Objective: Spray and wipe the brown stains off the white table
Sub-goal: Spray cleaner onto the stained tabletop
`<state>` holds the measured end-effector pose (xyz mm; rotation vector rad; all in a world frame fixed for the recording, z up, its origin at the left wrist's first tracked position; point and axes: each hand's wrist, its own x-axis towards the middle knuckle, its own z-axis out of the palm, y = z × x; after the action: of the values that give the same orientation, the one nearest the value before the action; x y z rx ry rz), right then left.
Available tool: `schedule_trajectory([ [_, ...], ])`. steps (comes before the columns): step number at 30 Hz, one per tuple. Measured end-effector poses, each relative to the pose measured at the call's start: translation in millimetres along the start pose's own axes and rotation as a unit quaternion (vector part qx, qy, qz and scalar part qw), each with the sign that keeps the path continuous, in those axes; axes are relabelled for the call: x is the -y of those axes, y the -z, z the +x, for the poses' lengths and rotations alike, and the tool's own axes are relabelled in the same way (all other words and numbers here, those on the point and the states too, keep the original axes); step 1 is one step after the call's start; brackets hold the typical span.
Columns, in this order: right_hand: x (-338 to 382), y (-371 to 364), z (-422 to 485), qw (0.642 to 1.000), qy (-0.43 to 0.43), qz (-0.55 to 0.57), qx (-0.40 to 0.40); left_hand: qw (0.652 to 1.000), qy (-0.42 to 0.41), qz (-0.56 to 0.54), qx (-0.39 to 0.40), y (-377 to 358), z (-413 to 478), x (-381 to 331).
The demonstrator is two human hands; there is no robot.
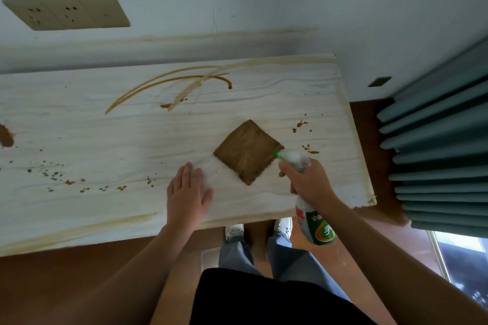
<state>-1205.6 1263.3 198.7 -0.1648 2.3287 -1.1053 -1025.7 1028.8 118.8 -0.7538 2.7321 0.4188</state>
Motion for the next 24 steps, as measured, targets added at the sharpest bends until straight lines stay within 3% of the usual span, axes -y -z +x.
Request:
schedule_trajectory([
  [5,-8,-8,-16,0.998,-0.031,-0.048,-0.008,1.0,0.001,0.012,-0.004,-8,1,4],
  [13,-2,-10,-19,0.991,-0.036,-0.094,-0.083,1.0,0.004,0.013,-0.003,-13,3,5],
  [19,7,-9,-24,0.997,-0.029,-0.051,-0.05,1.0,0.003,-0.004,-0.012,-16,4,8],
  [24,10,-14,-28,0.994,-0.049,-0.042,-0.09,1.0,0.002,-0.002,-0.007,-16,4,8],
])
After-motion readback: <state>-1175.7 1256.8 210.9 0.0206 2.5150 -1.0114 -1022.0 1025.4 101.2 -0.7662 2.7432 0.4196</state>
